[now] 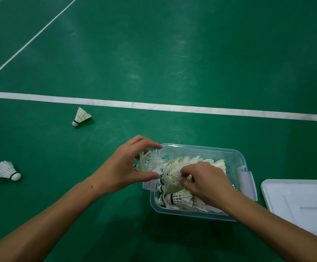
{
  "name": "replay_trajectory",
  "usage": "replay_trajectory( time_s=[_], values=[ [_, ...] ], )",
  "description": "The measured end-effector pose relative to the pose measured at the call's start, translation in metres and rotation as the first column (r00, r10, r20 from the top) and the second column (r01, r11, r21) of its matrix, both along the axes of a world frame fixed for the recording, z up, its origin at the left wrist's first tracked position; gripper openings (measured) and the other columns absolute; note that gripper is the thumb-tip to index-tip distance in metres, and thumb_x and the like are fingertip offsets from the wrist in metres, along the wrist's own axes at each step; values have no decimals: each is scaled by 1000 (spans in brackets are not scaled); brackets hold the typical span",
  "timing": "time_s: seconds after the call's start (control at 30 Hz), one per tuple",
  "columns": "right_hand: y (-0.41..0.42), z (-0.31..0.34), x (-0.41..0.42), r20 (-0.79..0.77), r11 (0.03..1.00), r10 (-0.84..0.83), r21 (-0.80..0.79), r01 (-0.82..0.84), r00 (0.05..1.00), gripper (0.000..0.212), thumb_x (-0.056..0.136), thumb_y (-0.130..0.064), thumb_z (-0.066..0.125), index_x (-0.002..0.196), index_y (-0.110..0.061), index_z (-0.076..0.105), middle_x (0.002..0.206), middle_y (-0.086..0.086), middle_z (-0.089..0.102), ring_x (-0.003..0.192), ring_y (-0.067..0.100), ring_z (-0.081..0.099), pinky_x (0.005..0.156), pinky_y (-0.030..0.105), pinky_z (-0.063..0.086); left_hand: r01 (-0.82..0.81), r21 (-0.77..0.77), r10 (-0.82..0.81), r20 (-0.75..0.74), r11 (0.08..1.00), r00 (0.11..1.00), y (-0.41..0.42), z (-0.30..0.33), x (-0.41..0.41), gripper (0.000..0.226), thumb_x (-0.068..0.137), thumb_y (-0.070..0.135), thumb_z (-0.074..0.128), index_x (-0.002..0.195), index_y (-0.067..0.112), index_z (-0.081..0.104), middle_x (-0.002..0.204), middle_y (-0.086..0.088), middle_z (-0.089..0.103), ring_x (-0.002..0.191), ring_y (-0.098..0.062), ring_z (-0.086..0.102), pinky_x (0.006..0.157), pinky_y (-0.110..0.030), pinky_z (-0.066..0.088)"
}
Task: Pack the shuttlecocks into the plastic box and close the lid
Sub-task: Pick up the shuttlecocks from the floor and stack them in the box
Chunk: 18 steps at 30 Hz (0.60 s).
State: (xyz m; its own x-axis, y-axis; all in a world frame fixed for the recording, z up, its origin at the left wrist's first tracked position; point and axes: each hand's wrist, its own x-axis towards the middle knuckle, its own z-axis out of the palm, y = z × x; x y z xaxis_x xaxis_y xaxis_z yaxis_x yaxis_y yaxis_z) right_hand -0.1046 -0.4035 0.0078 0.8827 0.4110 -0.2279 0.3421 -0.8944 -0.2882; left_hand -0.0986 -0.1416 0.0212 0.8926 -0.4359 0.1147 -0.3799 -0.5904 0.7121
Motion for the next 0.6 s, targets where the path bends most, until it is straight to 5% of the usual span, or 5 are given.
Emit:
replay_trajectory(
  time_s=[0.13,0.23,0.27,0.47,0.6],
  values=[
    [-2,-1,7,-159,999,10,34,-5,987,37,99,-41,67,67,-29,53,74,-8,65,71,13,61,57,29,40,15,6,-15,-1,1000,1000,-4,0,0,64,76,45,89,133,35,61,126,19,57,110,-9,59,86,-16,47],
    [-13,10,11,-306,975,4,211,64,952,15,95,-44,73,99,-30,76,96,-11,76,83,0,68,75,24,57,26,-11,-26,-12,1000,1000,-10,2,1,66,76,44,90,134,34,61,126,19,58,109,-8,59,86,-15,47],
    [-18,14,11,-319,963,-1,256,87,948,26,93,-43,76,113,-27,77,104,-12,77,89,-3,69,81,19,58,26,-17,-27,-11,1000,1000,-12,4,2,67,75,45,90,134,33,61,126,19,58,109,-7,60,86,-17,49],
    [-44,40,9,-143,869,-82,474,141,986,32,86,-33,85,115,-37,74,103,-26,75,102,-6,67,77,13,52,55,-72,-57,-16,996,998,-34,17,19,74,71,43,93,134,28,59,128,15,62,106,-7,63,83,-24,56],
    [-37,44,8,57,864,12,502,-39,998,42,82,-28,88,120,-32,72,113,-26,69,105,-3,59,81,16,51,85,-84,-86,-5,993,996,-51,25,33,81,69,44,94,139,26,56,128,13,61,102,-8,64,81,-27,56]
  ],
)
